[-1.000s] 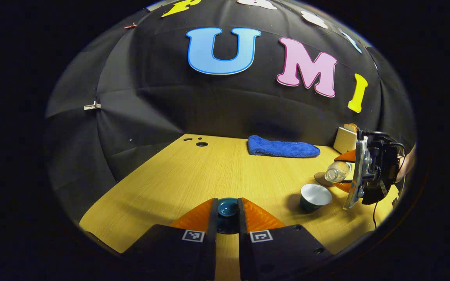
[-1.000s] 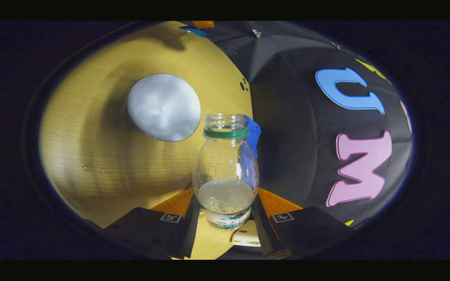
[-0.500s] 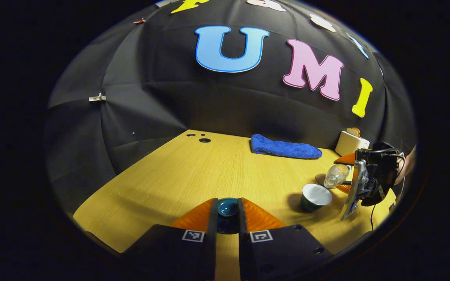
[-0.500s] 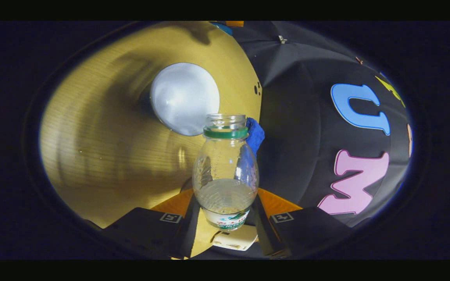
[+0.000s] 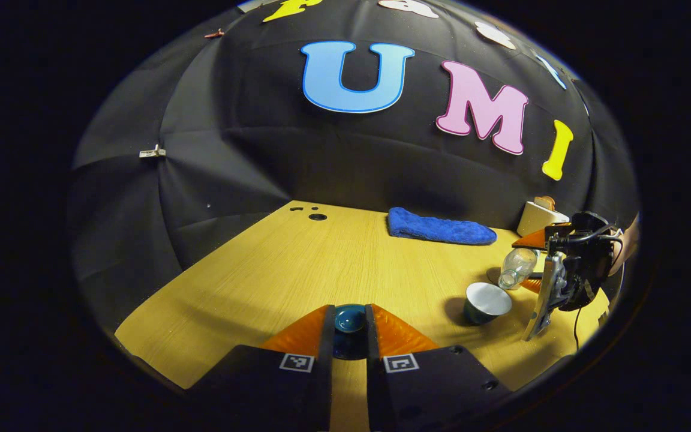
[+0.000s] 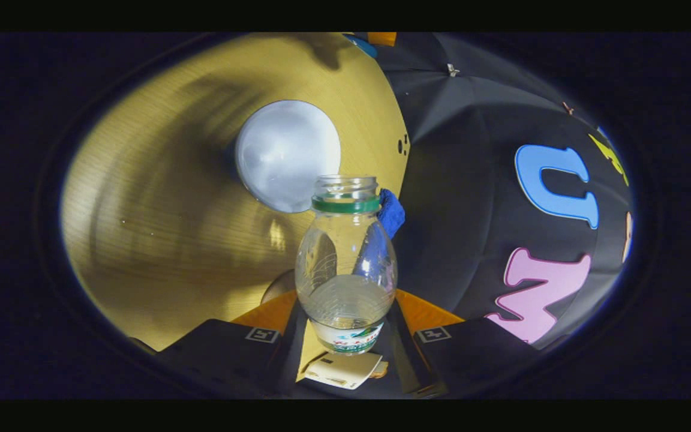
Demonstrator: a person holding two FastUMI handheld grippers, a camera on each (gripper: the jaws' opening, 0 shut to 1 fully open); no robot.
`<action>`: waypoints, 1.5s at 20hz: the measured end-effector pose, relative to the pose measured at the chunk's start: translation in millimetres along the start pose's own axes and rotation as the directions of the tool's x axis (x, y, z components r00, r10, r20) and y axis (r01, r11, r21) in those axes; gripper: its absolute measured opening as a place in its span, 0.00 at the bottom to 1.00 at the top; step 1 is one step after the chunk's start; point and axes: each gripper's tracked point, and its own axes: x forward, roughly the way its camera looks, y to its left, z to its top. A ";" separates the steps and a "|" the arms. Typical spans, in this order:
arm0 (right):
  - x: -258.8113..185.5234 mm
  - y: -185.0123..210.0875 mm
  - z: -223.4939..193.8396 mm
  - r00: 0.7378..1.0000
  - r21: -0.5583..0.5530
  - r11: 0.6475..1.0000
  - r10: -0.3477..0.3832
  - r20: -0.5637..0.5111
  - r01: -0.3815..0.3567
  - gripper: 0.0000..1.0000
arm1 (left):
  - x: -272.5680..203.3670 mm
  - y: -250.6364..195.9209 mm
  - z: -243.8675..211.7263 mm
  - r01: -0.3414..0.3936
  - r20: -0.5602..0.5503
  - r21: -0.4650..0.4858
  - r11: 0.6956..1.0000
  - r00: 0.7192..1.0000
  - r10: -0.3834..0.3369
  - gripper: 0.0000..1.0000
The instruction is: Open the teacup lid with one hand, grasp the water bottle and pour water into the teacup with the other hand; after pouring, place the water bottle on the coaster and then close the teacup lid.
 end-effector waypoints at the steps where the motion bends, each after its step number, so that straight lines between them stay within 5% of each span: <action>1: -0.3 0.1 0.9 1.000 -0.009 1.000 -0.002 0.002 0.002 0.70 | 0.1 0.6 1.1 0.001 0.001 -0.002 1.000 1.000 -0.001 0.28; 2: -0.5 -0.9 0.7 1.000 -0.017 1.000 -0.005 0.004 0.005 0.64 | 0.2 -0.4 1.2 0.002 0.003 -0.003 1.000 1.000 -0.002 0.24; 10: -3.4 -2.6 3.9 1.000 -0.096 0.995 -0.007 0.014 0.008 0.67 | -0.3 2.8 3.9 0.001 0.011 0.005 1.000 1.000 -0.002 0.31; 27: -3.3 -4.5 5.0 0.998 -0.214 0.977 0.020 0.053 -0.008 0.67 | -2.2 4.8 1.5 -0.002 0.008 0.016 1.000 1.000 0.002 0.24; 30: -2.5 -5.5 7.3 0.998 -0.249 0.969 0.022 0.066 -0.005 0.67 | -3.1 4.8 1.8 0.000 0.007 0.015 1.000 1.000 0.000 0.31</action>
